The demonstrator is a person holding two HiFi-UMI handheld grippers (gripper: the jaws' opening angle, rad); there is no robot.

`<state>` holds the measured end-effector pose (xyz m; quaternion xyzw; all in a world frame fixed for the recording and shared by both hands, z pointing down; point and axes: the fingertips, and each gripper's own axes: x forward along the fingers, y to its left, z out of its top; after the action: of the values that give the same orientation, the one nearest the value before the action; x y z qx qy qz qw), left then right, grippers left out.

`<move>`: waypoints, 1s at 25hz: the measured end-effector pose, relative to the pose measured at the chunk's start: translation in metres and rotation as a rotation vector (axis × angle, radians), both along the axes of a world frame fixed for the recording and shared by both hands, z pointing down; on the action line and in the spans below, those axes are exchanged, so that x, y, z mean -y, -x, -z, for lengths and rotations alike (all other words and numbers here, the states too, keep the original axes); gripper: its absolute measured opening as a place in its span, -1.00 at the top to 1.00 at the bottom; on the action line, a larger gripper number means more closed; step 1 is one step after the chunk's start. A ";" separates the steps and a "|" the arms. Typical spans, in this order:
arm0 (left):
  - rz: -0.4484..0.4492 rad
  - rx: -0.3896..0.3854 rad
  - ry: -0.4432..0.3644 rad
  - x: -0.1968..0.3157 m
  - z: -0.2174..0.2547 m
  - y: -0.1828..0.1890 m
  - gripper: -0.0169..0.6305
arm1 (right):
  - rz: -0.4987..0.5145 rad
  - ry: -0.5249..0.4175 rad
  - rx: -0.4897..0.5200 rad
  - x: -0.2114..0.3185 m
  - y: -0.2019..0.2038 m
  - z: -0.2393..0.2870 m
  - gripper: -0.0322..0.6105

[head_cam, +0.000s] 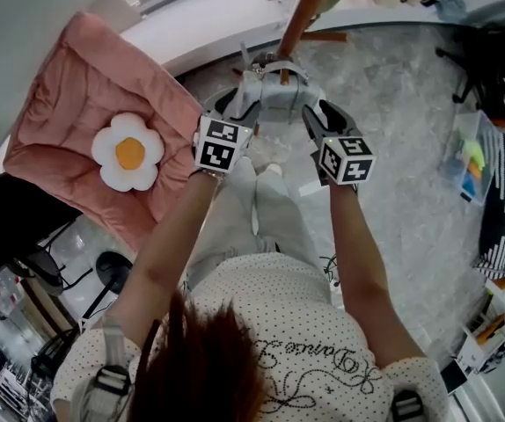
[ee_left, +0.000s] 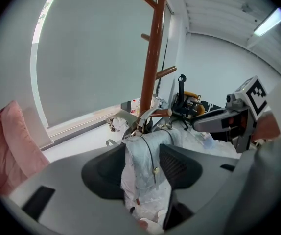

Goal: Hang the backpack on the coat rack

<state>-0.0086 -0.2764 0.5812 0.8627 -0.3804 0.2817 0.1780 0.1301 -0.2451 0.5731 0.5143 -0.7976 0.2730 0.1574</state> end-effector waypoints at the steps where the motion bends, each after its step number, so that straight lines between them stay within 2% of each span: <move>1: 0.002 -0.007 -0.005 0.000 0.005 0.001 0.30 | -0.003 -0.019 -0.001 0.000 0.000 0.008 0.39; 6: 0.018 -0.037 -0.074 0.003 0.040 0.010 0.57 | -0.048 -0.115 0.034 0.002 -0.007 0.052 0.61; 10: 0.016 -0.058 -0.129 0.003 0.070 0.013 0.80 | -0.045 -0.205 -0.015 0.001 -0.007 0.087 0.74; 14: 0.018 -0.089 -0.185 0.008 0.097 0.017 0.87 | -0.012 -0.319 -0.104 -0.001 0.000 0.129 0.79; 19: 0.041 -0.101 -0.244 0.009 0.136 0.022 0.91 | -0.065 -0.381 0.046 0.000 -0.001 0.173 0.85; 25: 0.055 -0.142 -0.326 0.017 0.175 0.028 0.91 | -0.073 -0.461 0.021 0.003 0.002 0.213 0.86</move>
<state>-0.0364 -0.2934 0.4065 0.8870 -0.4311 0.1499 0.0700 0.1280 -0.2483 0.3605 0.5623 -0.8214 0.0943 0.0175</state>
